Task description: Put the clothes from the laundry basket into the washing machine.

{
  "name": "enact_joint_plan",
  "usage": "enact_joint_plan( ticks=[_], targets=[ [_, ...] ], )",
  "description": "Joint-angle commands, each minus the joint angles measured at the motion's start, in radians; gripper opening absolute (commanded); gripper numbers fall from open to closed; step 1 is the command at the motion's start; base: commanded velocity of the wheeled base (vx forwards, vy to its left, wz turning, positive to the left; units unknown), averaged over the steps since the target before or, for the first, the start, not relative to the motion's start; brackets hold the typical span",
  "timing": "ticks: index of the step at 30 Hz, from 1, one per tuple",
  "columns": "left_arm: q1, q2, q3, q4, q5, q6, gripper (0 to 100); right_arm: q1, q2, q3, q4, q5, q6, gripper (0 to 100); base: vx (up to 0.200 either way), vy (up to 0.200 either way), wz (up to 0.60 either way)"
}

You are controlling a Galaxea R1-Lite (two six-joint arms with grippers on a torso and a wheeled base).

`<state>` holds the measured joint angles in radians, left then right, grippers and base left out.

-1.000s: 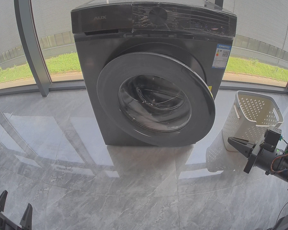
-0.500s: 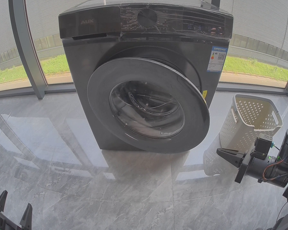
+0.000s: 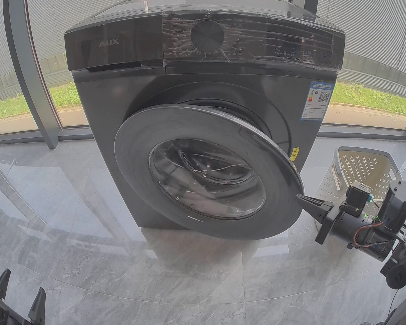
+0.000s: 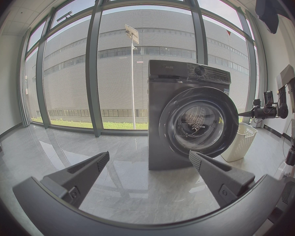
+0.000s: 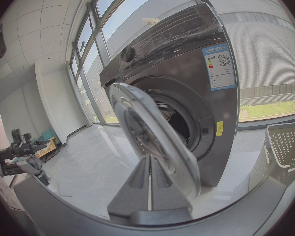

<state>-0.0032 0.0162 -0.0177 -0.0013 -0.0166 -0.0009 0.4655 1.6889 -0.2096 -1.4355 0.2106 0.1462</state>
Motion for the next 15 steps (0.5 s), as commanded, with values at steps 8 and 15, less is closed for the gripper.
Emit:
enact_joint_plan(
  ticks=[8, 15],
  targets=[
    [0.0, -0.016, 0.018, 0.001, 0.0, 0.004, 100, -0.051, 0.086, -0.082, -0.103, -0.094, -0.008, 0, 0.0, 0.0, 0.0],
    [0.0, -0.016, 0.016, 0.0, 0.0, 0.002, 100, -0.146, 0.09, -0.109, -0.1, -0.097, -0.014, 0, 0.0, 0.0, 0.0]
  ],
)
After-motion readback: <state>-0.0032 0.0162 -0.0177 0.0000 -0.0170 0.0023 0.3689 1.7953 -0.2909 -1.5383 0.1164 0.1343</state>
